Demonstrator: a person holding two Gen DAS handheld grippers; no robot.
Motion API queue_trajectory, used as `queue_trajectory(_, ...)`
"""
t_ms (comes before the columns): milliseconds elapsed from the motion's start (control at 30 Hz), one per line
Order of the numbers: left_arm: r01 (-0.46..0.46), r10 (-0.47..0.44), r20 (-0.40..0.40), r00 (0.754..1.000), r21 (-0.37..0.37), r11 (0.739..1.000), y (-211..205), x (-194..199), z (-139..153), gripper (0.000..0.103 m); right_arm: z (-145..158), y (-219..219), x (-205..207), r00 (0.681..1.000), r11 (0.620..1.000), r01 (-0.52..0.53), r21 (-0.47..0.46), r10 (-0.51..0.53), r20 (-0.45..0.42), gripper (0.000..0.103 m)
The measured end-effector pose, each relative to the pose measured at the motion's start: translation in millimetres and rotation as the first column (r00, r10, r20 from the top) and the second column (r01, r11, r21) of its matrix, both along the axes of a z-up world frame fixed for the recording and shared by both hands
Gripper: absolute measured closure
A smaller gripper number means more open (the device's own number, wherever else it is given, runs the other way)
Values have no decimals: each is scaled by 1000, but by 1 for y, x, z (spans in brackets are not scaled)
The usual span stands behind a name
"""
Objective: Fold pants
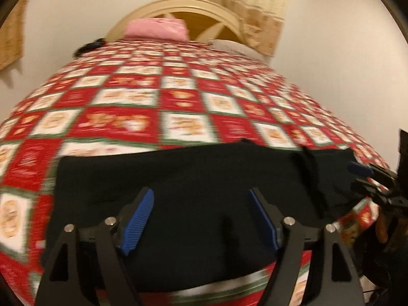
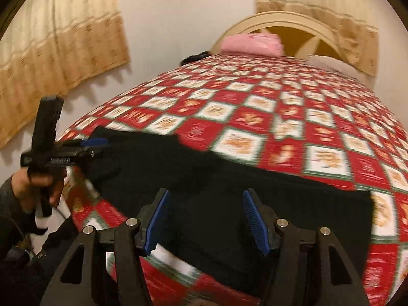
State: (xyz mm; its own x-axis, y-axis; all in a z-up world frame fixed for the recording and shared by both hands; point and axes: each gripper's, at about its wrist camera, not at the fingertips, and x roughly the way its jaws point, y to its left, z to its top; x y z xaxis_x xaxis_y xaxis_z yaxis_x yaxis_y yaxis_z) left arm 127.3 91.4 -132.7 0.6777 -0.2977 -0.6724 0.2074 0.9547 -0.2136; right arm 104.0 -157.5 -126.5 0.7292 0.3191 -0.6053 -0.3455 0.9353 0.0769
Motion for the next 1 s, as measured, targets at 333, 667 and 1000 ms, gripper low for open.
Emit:
queue_trajectory(333, -174, 175, -42, 984, 38, 984, 75, -10, -20, 25, -37, 52, -5, 994, 994, -85, -69, 81, -68, 47)
queue_trajectory(667, -188, 188, -56, 980, 7, 982, 85, -12, -26, 25, -35, 44, -1, 997, 998, -36, -42, 33, -76, 96)
queue_trajectory(1000, -164, 163, -42, 986, -27, 986, 86, -6, -31, 15, -47, 57, -6, 997, 991, -46, -122, 37, -74, 97)
